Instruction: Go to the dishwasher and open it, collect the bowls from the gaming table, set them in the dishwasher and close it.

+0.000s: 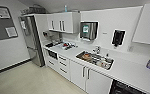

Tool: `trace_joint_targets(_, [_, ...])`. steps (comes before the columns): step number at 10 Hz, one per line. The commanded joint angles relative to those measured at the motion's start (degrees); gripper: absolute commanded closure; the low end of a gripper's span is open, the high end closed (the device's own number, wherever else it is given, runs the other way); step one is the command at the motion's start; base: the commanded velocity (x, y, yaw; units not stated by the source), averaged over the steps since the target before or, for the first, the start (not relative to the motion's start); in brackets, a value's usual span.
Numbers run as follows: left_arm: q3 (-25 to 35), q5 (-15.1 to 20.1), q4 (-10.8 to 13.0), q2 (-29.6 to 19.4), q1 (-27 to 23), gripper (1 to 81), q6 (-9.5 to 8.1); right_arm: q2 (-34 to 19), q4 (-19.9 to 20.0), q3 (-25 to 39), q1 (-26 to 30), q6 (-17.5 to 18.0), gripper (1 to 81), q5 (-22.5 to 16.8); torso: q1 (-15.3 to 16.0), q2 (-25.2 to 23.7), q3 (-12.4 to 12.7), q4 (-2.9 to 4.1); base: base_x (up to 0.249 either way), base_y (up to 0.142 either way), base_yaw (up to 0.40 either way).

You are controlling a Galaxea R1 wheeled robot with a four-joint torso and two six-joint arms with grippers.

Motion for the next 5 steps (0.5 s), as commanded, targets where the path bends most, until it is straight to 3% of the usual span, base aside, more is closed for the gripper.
trace_joint_targets(1, [0.16, 3.11, -0.23, -0.26, -2.62, 1.0, 0.15, -1.04, 0.23, 0.92, 3.74, -0.19, 1.0, -2.98, 0.0, 0.0, 0.0, 0.0, 0.0, 0.0, 0.339])
trace_joint_targets(5, [0.16, 2.59, 0.12, -0.44, -2.88, 1.0, 0.5, -0.52, 0.23, 0.83, 4.01, -0.28, 1.0, -3.07, 0.0, 0.0, 0.0, 0.0, 0.0, 0.0, 0.343])
